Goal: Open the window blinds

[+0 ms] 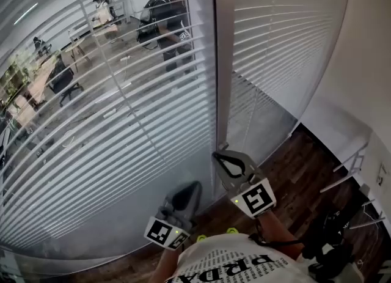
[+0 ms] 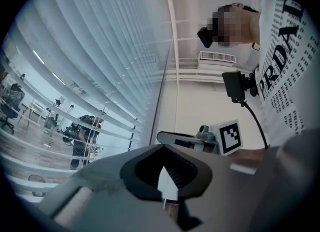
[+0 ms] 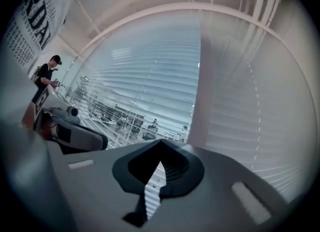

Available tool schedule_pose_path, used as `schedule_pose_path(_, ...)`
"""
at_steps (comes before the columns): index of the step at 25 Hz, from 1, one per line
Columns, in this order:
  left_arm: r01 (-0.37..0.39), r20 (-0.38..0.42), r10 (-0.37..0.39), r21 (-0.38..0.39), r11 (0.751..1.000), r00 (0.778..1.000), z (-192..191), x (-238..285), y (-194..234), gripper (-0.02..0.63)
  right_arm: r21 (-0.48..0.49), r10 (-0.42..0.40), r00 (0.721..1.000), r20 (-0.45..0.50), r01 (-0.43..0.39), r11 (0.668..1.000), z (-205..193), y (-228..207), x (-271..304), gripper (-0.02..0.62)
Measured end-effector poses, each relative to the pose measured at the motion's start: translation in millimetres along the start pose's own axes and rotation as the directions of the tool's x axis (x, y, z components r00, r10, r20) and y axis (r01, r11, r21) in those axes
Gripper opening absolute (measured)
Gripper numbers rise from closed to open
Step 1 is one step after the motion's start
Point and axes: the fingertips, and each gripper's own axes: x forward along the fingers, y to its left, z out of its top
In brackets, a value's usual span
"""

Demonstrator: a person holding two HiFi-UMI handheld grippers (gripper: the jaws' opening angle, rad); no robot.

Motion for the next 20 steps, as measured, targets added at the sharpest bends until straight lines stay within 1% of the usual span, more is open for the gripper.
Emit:
schedule_pose_path(3,0.001,0.006,-0.002,0.007,1.000,1.000,1.6,4.7,-2.8,-0.009,0.002,0.045,0.999,0.016,-0.045,0.999,3.5,9.8,0.3,0.006)
schedule_pose_path(5,0.004,0.010,-0.004,0.012,1.000,1.000,2.7,7.5,-5.0,-0.009,0.003,0.056,0.998,0.018,-0.056,0.998,3.5,12.7,0.2,0.006)
schedule_pose_path(10,0.013,0.017,-0.014,0.023,1.000,1.000,4.2,6.6,-4.6,-0.009,0.008,0.056,0.998,0.023,-0.057,0.998,3.5,17.0,3.1,0.006)
schedule_pose_path(20,0.013,0.019,-0.014,0.014,1.000,1.000,-5.5,8.5,-10.1,-0.009,0.029,0.055,0.998,0.031,-0.056,0.998,-4.6,14.9,-1.8,0.006)
